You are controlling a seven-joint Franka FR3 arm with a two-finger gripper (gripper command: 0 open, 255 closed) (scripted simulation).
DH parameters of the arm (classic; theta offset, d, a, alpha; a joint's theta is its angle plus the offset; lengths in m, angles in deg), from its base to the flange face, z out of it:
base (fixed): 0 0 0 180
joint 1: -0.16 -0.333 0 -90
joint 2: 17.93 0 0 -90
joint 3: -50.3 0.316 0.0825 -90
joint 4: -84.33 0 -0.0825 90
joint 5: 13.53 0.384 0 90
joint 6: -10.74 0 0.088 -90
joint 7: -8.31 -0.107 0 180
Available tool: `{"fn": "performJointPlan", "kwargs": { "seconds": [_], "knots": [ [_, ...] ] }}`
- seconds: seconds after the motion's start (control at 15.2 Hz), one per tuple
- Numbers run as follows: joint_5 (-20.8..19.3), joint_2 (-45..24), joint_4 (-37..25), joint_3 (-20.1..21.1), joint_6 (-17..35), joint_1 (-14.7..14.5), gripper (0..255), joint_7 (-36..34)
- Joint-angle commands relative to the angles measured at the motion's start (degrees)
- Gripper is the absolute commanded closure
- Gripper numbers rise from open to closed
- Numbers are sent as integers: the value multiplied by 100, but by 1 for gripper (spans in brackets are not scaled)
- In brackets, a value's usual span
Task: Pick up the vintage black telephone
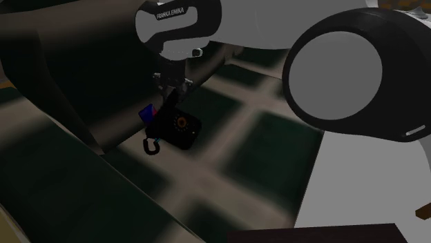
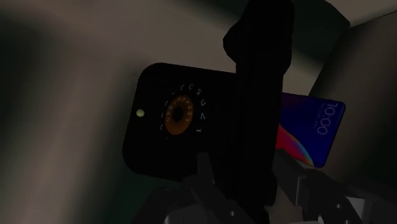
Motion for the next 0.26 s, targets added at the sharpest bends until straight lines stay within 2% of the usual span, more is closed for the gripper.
{"fn": "performJointPlan", "kwargs": {
  "seconds": [0.0, 0.2],
  "knots": [
    [5, 26, -139, 7, -148, -12, 255, -13],
    [9, 46, -196, 11, -223, -16, 255, -20]
  ]
}}
